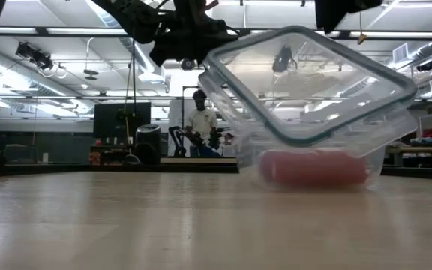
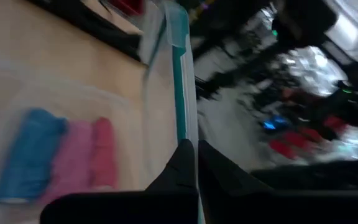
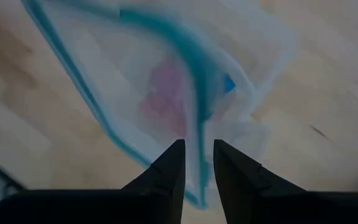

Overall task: Roll bandage
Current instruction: Close the lid of the tupperware

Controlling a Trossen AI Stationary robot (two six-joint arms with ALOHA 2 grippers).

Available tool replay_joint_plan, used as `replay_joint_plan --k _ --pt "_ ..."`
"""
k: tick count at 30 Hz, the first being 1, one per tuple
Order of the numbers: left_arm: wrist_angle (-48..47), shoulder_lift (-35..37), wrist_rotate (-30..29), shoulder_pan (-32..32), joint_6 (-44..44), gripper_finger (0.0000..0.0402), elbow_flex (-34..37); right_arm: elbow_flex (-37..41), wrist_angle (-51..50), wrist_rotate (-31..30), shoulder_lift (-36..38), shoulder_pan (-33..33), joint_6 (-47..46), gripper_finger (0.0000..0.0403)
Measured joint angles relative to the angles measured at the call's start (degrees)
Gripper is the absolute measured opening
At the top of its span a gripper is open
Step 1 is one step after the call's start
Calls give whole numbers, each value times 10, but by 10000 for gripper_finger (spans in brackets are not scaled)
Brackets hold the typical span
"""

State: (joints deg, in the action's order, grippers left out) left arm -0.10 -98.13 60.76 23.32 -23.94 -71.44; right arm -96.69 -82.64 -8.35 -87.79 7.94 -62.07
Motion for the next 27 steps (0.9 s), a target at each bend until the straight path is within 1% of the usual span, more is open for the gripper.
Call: replay_joint_plan --k 3,5,8,11,14,16,18,20,23,25,27 --pt "1 0 -49 6 28 2 0 41 7 13 0 0 -20 82" --pt "1 0 -51 12 16 2 0 55 17 23 1 -1 -32 82" --pt "2 0 -4 20 -13 2 0 58 31 14 16 5 -51 82" --pt "2 1 43 23 -25 2 0 58 13 -7 42 7 -67 82" --pt "3 5 52 25 -34 2 0 62 -47 -8 65 -10 -86 82" --pt "5 11 52 26 -29 2 0 81 -78 -10 84 -25 -94 82" --pt "7 19 47 26 -15 2 0 118 -60 -8 106 -44 -81 82" --pt "6 29 38 26 6 1 0 164 -32 6 128 -62 -68 81" --pt "3 46 5 26 47 1 0 243 22 31 161 -89 -55 77" --pt "2 57 -17 26 64 1 0 288 66 34 182 -101 -54 74" --pt "0 62 -24 27 73 1 0 324 100 37 203 -114 -57 71"
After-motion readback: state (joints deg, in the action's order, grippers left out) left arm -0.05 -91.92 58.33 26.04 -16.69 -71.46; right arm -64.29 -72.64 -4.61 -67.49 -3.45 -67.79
